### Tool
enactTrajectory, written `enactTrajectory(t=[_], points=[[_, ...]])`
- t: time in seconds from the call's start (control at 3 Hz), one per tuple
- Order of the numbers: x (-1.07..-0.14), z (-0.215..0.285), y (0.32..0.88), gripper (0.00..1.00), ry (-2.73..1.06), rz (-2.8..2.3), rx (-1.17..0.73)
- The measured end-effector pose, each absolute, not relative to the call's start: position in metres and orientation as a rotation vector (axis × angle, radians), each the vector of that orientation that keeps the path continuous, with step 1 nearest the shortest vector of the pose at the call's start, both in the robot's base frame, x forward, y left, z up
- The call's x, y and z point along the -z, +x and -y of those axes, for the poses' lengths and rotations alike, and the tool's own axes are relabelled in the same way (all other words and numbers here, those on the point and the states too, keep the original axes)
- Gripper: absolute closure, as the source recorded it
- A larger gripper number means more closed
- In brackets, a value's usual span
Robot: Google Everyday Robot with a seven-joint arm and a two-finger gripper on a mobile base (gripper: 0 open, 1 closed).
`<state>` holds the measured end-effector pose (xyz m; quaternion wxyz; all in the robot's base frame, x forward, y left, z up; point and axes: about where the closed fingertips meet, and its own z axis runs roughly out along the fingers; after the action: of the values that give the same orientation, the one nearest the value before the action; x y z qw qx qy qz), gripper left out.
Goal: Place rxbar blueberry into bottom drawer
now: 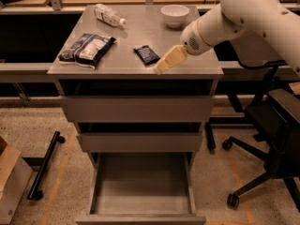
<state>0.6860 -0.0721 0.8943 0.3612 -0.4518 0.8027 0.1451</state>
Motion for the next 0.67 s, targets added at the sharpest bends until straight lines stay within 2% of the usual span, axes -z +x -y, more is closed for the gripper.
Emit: enactTrajectory(t=[0.67], points=[[-0.889, 0.048, 0.748, 0.0, -1.035, -2.013, -0.396]])
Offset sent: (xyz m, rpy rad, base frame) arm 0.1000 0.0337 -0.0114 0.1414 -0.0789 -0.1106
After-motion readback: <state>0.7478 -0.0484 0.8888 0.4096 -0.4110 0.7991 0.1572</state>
